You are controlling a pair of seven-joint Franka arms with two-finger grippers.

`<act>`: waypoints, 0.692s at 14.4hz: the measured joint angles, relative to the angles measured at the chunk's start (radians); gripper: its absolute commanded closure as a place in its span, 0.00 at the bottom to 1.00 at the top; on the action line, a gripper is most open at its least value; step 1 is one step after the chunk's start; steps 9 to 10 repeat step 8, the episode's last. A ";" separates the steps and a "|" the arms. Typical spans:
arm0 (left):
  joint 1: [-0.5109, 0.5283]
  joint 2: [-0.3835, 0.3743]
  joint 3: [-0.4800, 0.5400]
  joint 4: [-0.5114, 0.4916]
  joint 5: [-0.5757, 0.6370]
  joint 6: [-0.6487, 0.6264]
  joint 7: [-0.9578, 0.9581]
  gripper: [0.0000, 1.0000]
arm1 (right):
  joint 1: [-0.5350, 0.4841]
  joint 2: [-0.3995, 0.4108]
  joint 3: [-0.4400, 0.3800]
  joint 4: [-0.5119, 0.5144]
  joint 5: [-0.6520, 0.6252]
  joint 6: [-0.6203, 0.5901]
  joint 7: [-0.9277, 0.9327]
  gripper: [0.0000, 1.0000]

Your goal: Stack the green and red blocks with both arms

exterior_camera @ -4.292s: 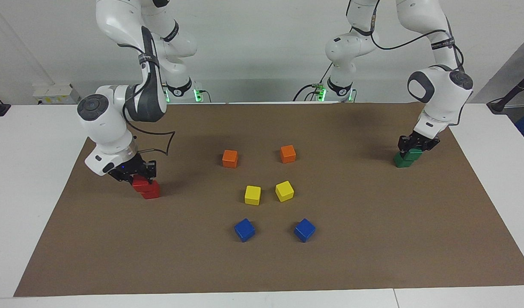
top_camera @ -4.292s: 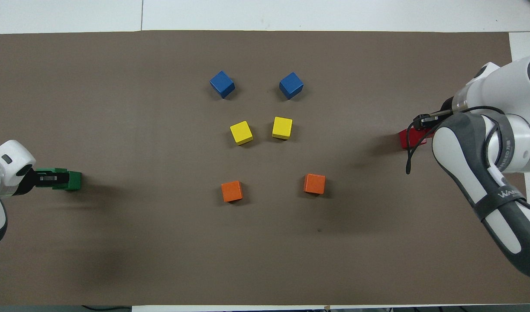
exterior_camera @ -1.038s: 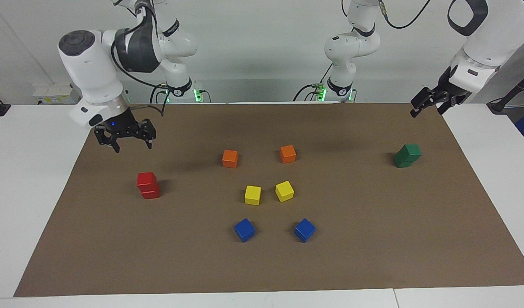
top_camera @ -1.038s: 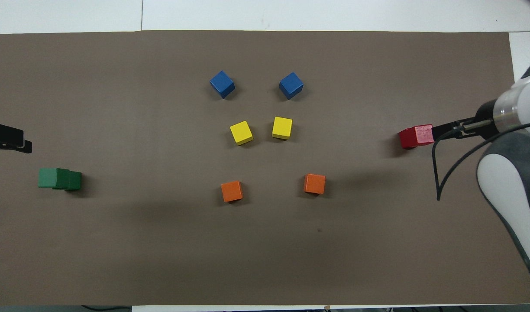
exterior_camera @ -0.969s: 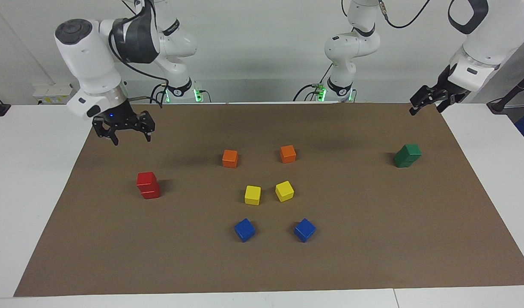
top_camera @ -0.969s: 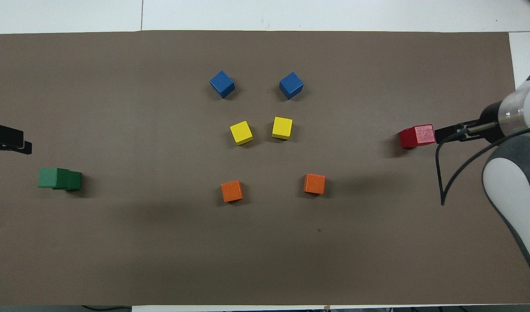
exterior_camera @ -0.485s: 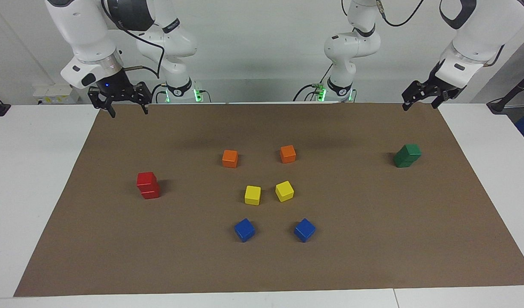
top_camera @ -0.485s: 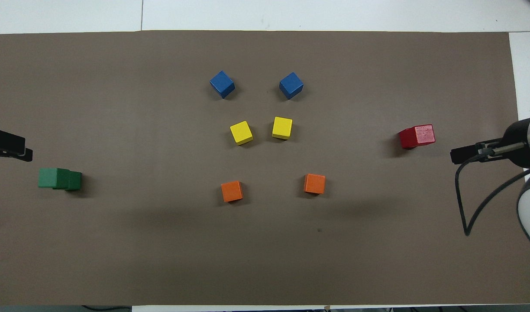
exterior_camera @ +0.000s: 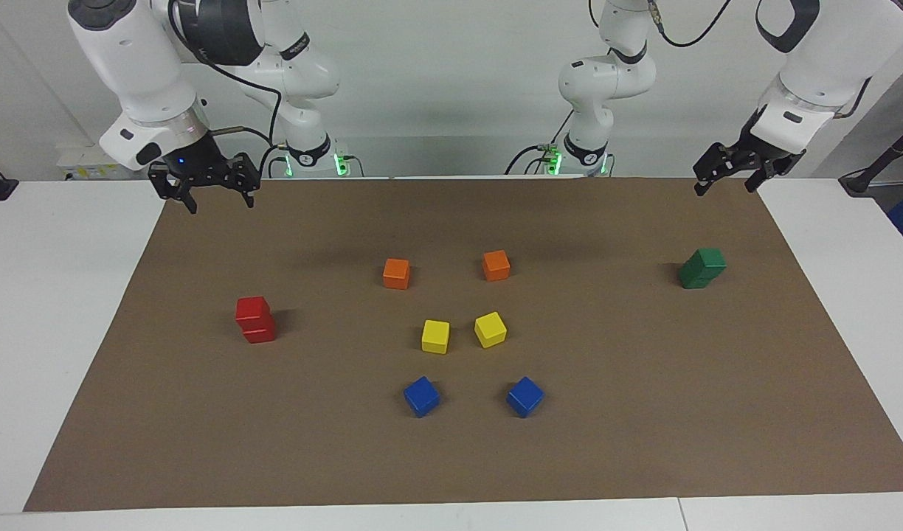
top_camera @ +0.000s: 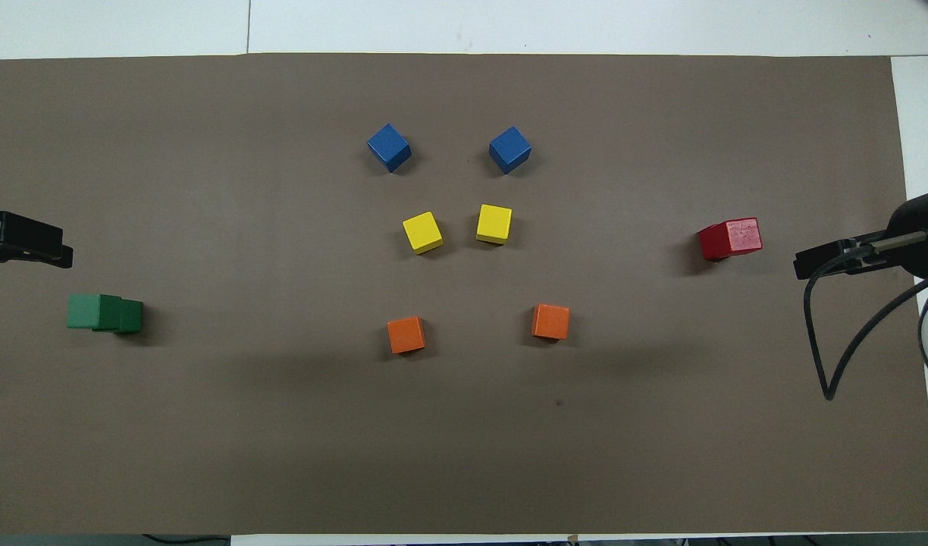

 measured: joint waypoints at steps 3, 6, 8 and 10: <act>0.000 0.000 0.000 0.001 0.000 0.003 0.000 0.00 | -0.002 0.018 -0.002 0.017 0.000 -0.005 0.002 0.00; 0.000 0.000 0.004 0.002 0.000 0.005 0.000 0.00 | -0.003 0.018 -0.004 0.021 0.000 -0.010 0.002 0.00; 0.001 0.000 0.006 0.002 0.000 0.006 0.000 0.00 | -0.002 0.018 -0.003 0.021 0.000 -0.010 0.003 0.00; 0.001 0.000 0.006 0.002 0.000 0.006 0.000 0.00 | -0.002 0.018 -0.003 0.021 0.000 -0.010 0.003 0.00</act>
